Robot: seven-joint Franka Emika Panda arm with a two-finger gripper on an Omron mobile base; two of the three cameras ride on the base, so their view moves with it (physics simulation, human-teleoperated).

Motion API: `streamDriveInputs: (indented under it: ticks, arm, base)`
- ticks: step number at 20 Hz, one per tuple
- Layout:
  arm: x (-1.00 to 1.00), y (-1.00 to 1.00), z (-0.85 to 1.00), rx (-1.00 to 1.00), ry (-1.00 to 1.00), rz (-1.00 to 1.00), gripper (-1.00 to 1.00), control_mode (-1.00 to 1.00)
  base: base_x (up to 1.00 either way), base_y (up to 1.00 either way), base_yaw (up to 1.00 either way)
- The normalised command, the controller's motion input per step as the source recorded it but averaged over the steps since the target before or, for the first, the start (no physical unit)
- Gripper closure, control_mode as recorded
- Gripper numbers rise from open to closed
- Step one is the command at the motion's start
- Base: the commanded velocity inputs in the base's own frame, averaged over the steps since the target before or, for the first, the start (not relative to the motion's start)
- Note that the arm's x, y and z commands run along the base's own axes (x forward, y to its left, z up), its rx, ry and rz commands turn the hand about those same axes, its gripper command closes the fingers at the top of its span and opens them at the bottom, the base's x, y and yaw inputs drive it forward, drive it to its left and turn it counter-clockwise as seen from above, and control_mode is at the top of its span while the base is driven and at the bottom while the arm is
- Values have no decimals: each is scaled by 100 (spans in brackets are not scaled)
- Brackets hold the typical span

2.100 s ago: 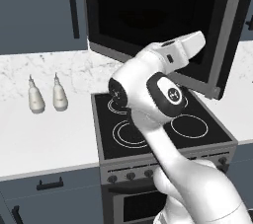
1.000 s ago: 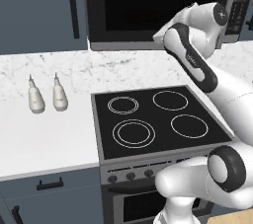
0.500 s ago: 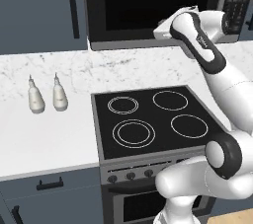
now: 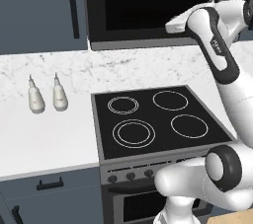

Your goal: Open the microwave, place the bowl with waffle inside the microwave, then close the microwave door and turn it on.

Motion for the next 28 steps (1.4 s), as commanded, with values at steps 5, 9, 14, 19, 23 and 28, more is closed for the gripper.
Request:
streamDriveInputs:
  ticks: [5,9,14,19,23,28]
  arm:
    - [-99,-65,3,21,0,6,100,-100]
    - [-62,-94,0,40,17,0,100,-100]
    - [-1,-100,0,63,26,0,100,-100]
    - [0,-91,-3,56,26,-4,100,-100]
    - [4,-31,-22,9,30,-15,100,-100]
    - [12,-3,-14,0,10,-1,100,-100]
  base:
    - [0,0,0]
    - [0,0,0]
    - [0,0,0]
    - [0,0,0]
    - [0,0,0]
    - [0,0,0]
